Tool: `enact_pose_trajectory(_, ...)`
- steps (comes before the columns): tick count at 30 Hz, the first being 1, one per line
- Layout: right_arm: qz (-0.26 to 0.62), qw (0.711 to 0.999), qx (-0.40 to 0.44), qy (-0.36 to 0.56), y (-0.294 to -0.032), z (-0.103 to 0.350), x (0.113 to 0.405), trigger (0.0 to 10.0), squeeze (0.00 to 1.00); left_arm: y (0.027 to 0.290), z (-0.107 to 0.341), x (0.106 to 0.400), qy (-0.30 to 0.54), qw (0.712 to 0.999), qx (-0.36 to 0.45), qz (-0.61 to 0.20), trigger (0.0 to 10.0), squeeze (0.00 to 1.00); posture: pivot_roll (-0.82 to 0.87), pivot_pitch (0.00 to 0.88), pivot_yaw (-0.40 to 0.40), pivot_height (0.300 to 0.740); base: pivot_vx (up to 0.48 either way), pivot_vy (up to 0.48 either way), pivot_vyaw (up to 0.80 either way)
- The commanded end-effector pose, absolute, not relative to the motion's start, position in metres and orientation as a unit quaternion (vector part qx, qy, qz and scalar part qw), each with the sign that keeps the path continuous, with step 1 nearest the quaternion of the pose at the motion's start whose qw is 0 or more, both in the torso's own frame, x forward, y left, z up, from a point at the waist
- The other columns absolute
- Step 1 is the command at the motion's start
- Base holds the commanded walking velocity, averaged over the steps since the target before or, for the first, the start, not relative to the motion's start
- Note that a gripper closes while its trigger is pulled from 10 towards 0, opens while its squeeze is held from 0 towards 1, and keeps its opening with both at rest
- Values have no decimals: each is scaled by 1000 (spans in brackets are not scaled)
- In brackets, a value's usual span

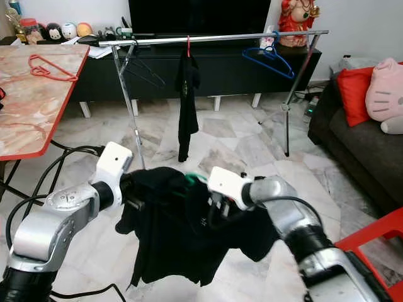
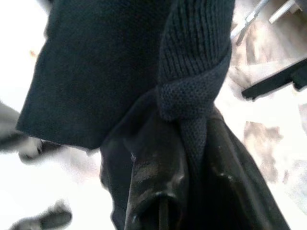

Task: Hang hanger

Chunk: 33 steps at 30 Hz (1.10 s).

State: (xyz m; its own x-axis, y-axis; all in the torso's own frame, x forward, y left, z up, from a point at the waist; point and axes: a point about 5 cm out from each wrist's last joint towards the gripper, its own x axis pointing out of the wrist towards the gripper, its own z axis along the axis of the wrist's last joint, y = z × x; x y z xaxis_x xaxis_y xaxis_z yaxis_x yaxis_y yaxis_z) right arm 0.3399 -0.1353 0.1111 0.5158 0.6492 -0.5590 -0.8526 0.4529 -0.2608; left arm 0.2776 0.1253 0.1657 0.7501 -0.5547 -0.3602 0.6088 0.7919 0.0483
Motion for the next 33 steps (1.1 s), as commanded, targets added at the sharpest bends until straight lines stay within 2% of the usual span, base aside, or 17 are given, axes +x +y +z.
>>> enact_pose_trajectory(1, 439, 861, -197, 167, -129, 126, 348, 0, 0, 118, 164, 271, 173, 921, 88, -337, 0, 0, 29, 0, -56, 740, 0, 0, 0)
enact_pose_trajectory(4, 461, 865, -127, 153, -117, 129, 344, 0, 0, 119, 159, 272, 188, 922, 94, -324, 0, 0, 34, 0, -55, 740, 0, 0, 0)
enact_pose_trajectory(5, 459, 869, -112, 150, -113, 128, 344, 0, 0, 117, 154, 268, 199, 914, 102, -339, 0, 0, 30, 0, -53, 740, 0, 0, 0)
enact_pose_trajectory(11, 435, 884, -83, 151, -102, 123, 347, 0, 0, 100, 150, 255, 197, 884, 123, -406, 0, 0, 30, 0, -52, 740, 0, 0, 0)
enact_pose_trajectory(14, 432, 885, -80, 156, -93, 119, 348, 0, 0, 89, 149, 241, 191, 849, 143, -471, 0, 0, 30, 0, -52, 740, 0, 0, 0)
enact_pose_trajectory(20, 436, 883, -82, 154, -86, 119, 348, 0, 0, 91, 146, 238, 192, 839, 165, -481, 0, 0, 43, 0, -47, 740, 0, 0, 0)
enact_pose_trajectory(21, 441, 881, -85, 151, -84, 120, 348, 0, 0, 93, 144, 238, 196, 835, 185, -480, 3255, 0, 46, 0, -48, 740, 0, 0, 0)
enact_pose_trajectory(22, 442, 880, -87, 150, -84, 121, 349, 0, 0, 94, 143, 237, 196, 831, 193, -483, 8235, 0, 46, 0, -48, 740, 0, 0, 0)
enact_pose_trajectory(23, 442, 880, -88, 149, -83, 121, 349, 0, 0, 95, 142, 236, 196, 828, 199, -486, 8235, 0, 46, 0, -48, 740, 0, 0, 0)
enact_pose_trajectory(24, 444, 879, -91, 149, -83, 121, 349, 0, 0, 95, 141, 235, 196, 824, 205, -491, 10000, 0, 46, 0, -48, 740, 0, 0, 0)
enact_pose_trajectory(26, 450, 875, -97, 146, -83, 121, 349, 0, 0, 97, 141, 236, 195, 827, 209, -485, 10000, 0, 46, 0, -51, 740, 0, 0, 0)
enact_pose_trajectory(27, 453, 874, -99, 145, -82, 121, 349, 0, 0, 98, 140, 237, 194, 829, 212, -480, 10000, 1000, 46, 0, -51, 740, 0, 0, 0)
enact_pose_trajectory(33, 469, 863, -124, 140, -86, 122, 349, 0, 0, 102, 141, 236, 191, 828, 210, -483, 10000, 1000, 47, 0, -57, 740, 0, 0, 0)
